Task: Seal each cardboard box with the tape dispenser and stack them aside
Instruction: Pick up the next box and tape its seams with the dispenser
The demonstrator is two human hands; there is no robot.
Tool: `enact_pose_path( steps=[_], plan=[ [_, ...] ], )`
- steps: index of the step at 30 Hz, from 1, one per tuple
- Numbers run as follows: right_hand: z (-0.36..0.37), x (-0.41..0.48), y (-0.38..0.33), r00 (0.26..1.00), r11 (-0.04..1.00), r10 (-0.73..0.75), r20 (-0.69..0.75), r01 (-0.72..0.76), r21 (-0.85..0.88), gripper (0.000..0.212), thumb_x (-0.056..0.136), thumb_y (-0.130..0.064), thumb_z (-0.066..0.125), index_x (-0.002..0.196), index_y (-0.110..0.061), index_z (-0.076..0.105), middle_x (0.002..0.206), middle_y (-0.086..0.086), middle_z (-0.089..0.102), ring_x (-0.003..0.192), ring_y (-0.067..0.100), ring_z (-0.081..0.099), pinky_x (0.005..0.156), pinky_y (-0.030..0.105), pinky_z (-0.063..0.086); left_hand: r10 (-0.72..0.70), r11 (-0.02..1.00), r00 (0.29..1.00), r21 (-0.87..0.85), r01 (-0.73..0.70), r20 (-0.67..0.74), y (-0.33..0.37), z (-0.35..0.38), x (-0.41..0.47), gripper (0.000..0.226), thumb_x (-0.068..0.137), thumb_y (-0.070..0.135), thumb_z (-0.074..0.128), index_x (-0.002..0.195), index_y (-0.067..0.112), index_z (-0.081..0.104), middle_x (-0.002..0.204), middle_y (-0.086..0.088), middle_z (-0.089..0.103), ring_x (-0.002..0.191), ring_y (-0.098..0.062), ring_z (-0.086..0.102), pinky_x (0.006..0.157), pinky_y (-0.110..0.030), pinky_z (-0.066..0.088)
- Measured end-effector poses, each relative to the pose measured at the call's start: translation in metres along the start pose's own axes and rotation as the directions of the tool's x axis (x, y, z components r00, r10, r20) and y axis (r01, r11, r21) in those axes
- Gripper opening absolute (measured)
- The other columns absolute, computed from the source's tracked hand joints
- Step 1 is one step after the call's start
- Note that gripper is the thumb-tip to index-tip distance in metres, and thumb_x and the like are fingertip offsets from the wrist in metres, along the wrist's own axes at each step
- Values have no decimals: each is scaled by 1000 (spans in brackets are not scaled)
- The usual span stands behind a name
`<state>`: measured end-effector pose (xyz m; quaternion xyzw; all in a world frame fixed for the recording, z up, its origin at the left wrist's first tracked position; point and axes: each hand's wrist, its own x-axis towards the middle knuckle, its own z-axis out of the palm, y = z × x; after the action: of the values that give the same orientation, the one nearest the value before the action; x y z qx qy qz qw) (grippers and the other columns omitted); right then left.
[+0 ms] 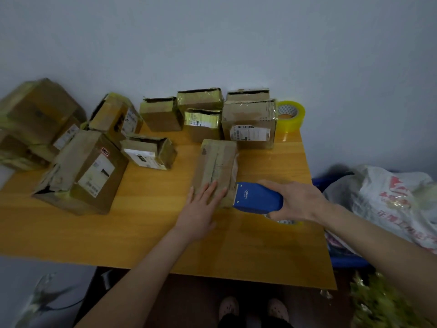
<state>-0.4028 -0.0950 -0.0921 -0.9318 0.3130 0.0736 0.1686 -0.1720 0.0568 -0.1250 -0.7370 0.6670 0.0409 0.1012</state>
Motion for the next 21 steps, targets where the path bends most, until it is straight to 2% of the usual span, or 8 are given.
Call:
enact_pose_path(
  steps=[2, 7, 14, 18, 21],
  plan=[
    [-1, -1, 3, 999, 1000, -27, -31, 27, 1, 82, 75, -64, 57, 141, -55, 9, 93, -14, 56, 84, 14, 58, 66, 32, 54, 4, 1000, 1000, -9, -4, -1, -1, -1, -1, 101, 89, 42, 57, 138, 37, -31, 160, -1, -13, 147, -21, -10, 119, -51, -1],
    [-5, -10, 21, 1000, 1000, -1, 23, 1, 9, 87, 74, -64, 56, 146, -53, 9, 104, -13, 62, 87, 12, 58, 68, 28, 52, 8, 1000, 1000, -9, -8, 6, -3, 0, -2, 99, 90, 36, 58, 140, 38, -28, 160, 0, -14, 147, -20, -12, 119, -49, -4],
    [-7, 12, -9, 980, 994, 81, 182, -66, -88, 81, 76, -58, 60, 144, -51, 17, 96, -11, 57, 91, 17, 58, 71, 33, 53, 0, 1000, 1000, -21, 1, 27, -3, 1, 0, 100, 89, 36, 58, 140, 39, -28, 159, 0, -17, 147, -20, -12, 118, -49, -5],
    [-7, 33, -27, 956, 989, 129, 263, -106, -101, 80, 76, -59, 62, 145, -48, 23, 111, -8, 58, 101, 20, 55, 81, 36, 53, 8, 999, 1000, -40, -7, 14, -3, 3, 2, 101, 89, 37, 59, 138, 39, -29, 159, 0, -16, 147, -21, -12, 118, -52, -3],
    [-14, 44, -37, 947, 987, 142, 290, -112, -117, 77, 76, -61, 62, 144, -46, 28, 119, -8, 58, 103, 21, 54, 75, 33, 48, 7, 998, 1000, -64, -6, 13, -4, 3, 2, 98, 89, 39, 59, 145, 39, -22, 159, 0, -19, 146, -20, -13, 117, -48, -10]
  ],
)
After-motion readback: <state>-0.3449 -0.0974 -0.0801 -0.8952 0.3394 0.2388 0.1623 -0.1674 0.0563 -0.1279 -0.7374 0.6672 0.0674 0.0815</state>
